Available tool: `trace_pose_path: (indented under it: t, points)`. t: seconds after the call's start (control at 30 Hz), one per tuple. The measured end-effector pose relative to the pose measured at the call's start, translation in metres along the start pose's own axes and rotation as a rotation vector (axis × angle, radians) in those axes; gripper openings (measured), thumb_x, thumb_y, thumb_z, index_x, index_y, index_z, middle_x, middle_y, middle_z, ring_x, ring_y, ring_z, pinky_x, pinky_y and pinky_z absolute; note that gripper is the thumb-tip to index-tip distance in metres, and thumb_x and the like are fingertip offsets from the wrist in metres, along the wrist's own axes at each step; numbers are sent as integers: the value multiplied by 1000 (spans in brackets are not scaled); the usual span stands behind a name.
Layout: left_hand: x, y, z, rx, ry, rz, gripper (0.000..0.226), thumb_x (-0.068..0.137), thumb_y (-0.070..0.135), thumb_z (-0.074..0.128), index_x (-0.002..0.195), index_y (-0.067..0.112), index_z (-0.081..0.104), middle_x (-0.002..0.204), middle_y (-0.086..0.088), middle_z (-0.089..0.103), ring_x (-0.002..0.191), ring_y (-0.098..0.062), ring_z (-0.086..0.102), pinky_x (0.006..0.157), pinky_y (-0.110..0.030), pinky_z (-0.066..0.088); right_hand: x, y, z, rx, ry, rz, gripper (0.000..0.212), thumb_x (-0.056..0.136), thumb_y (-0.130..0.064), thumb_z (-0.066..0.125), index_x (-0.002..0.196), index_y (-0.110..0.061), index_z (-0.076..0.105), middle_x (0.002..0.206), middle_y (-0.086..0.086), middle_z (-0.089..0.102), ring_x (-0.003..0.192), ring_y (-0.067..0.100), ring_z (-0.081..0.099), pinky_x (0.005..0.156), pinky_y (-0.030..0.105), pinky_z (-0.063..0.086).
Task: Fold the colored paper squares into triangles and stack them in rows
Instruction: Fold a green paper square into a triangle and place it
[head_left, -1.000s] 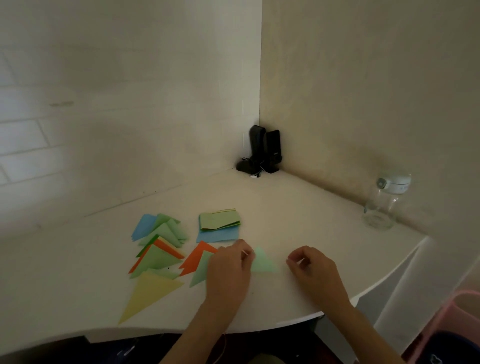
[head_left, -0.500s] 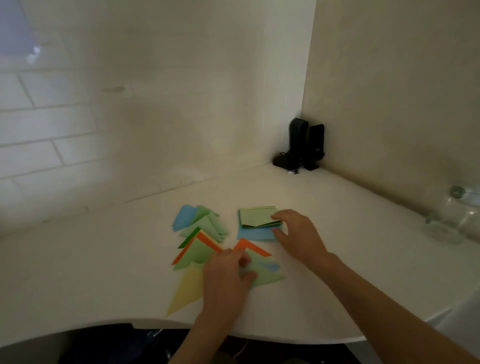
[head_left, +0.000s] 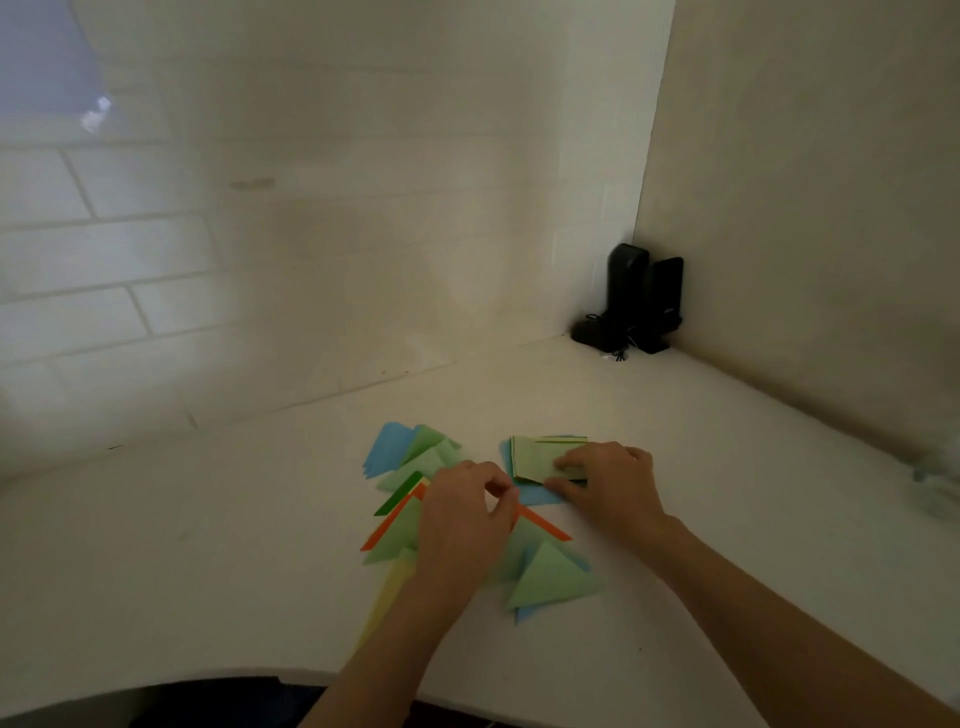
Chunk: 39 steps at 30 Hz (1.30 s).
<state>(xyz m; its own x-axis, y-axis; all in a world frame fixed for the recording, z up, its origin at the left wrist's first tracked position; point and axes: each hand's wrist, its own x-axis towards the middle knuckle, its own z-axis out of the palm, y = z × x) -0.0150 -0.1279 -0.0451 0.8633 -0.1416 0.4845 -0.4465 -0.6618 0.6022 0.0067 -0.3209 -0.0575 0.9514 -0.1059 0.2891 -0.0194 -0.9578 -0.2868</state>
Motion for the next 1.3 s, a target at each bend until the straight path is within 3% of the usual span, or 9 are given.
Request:
trace_pose_path:
  t: [0.07,0.2,0.27,0.33,0.4,0.53,0.73,0.9,1.3]
  points:
    - [4,-1,4,-6,-19,-5,5,81,26,66,77,26,63,78,13,61,72,-6,47,68,-22,35,-2,4,-1,-22,36,-63,24,85,-52,53,92,-36,69,101,-15,66,102,7,54,100,37,22]
    - [9,1,13,-9,-90,-30,8,82,25,66,77,27,60,79,12,59,73,-5,48,68,-19,35,-4,11,-1,-74,69,-176,32,90,-43,41,83,-30,69,90,-12,68,92,10,58,99,32,18]
    - [13,1,15,-18,-114,-46,4,84,23,65,85,25,61,87,8,58,76,-6,50,68,-17,35,-7,16,-1,-24,70,-201,31,85,-39,42,80,-25,69,88,-7,69,88,17,61,91,33,32]
    - [20,1,18,-5,-173,-68,15,86,24,62,100,19,61,98,2,57,84,-10,53,71,-18,37,-9,19,0,91,60,-193,22,85,-34,55,86,-19,71,105,0,66,98,22,60,87,33,43]
    - [31,3,23,24,-249,-90,25,88,27,60,111,16,57,106,-3,57,90,-15,55,74,-21,40,-12,19,-1,272,98,-67,22,86,-29,63,102,-15,69,123,4,54,111,22,52,94,31,43]
    - [50,9,32,135,-373,-154,38,89,34,57,118,12,48,109,-12,57,96,-22,55,74,-25,38,-8,24,-13,429,64,223,44,85,-31,64,125,-14,53,119,9,56,105,22,57,93,31,45]
    - [73,15,47,272,-507,-216,45,88,35,56,125,12,44,119,-15,51,107,-28,52,86,-31,41,-1,15,-12,554,85,294,33,79,-19,71,109,-12,62,104,8,65,82,13,61,79,23,50]
    - [77,35,66,227,-553,-173,44,89,28,56,127,11,44,126,-12,48,116,-24,45,90,-25,36,0,38,-21,595,122,372,30,73,-14,76,101,-12,65,95,6,67,80,13,62,72,19,47]
    - [38,104,131,-44,-608,2,44,87,6,50,130,14,49,133,-8,48,117,-20,49,93,-19,36,-55,143,-73,432,191,514,29,74,-12,73,102,-11,68,100,6,68,83,12,61,77,17,43]
